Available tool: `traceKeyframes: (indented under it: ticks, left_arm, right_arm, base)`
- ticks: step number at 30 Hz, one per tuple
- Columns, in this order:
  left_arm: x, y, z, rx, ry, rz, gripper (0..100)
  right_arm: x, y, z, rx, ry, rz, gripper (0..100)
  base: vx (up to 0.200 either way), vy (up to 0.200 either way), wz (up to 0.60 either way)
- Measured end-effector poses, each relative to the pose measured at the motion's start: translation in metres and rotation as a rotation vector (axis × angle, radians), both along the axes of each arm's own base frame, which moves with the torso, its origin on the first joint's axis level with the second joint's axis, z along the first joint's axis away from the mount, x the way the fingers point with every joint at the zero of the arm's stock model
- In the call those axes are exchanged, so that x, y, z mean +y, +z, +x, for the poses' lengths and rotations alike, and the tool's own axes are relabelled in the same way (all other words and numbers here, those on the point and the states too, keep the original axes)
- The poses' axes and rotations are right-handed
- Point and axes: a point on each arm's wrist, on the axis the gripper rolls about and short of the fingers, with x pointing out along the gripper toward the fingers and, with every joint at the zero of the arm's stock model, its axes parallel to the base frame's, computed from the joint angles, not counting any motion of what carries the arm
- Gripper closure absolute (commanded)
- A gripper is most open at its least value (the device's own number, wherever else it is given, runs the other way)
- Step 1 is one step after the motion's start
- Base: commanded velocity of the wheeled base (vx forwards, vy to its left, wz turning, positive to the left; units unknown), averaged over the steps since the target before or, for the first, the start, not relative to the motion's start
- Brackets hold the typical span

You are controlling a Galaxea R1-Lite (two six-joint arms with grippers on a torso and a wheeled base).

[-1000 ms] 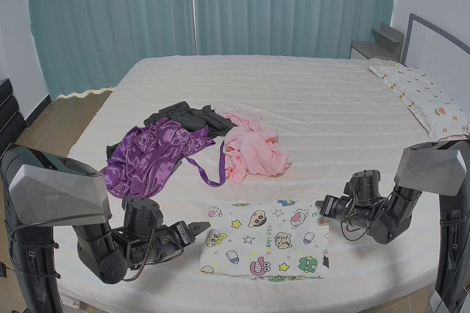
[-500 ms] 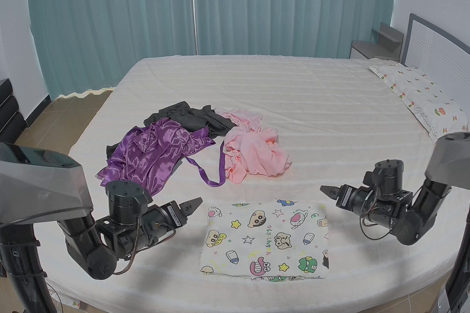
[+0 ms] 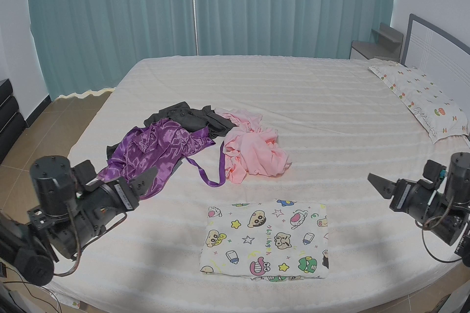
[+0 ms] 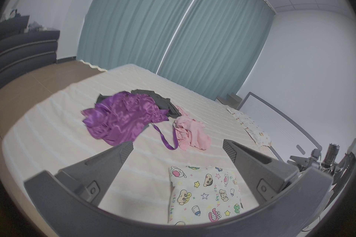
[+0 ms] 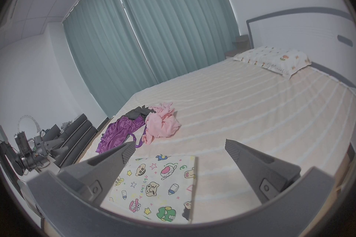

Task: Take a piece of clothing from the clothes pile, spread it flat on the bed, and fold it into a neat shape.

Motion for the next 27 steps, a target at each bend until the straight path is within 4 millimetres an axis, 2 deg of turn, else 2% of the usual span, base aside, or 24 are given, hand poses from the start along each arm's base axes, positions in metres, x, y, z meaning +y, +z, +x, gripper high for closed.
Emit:
traceKeyframes:
  ticks: [7, 15, 21, 27]
  left_arm:
    - [0.032, 0.032, -0.054, -0.044, 0.094, 0.079, 0]
    - [0.068, 0.048, -0.117, -0.136, 0.244, 0.202, 0]
    - [0.086, 0.039, -0.171, -0.175, 0.376, 0.343, 0]
    - [0.090, 0.007, -0.211, -0.227, 0.441, 0.442, 0]
  right_arm:
    - [-0.028, 0.013, -0.054, -0.054, -0.085, -0.067, 0]
    - [-0.055, 0.003, -0.114, -0.087, -0.161, -0.217, 0]
    - [-0.065, -0.019, -0.156, -0.117, -0.210, -0.336, 0]
    - [-0.066, -0.041, -0.179, -0.148, -0.230, -0.408, 0]
  base:
    - [0.000, 0.000, 0.00]
    - [0.000, 0.000, 0.00]
    - [0.000, 0.000, 0.00]
    - [0.000, 0.000, 0.00]
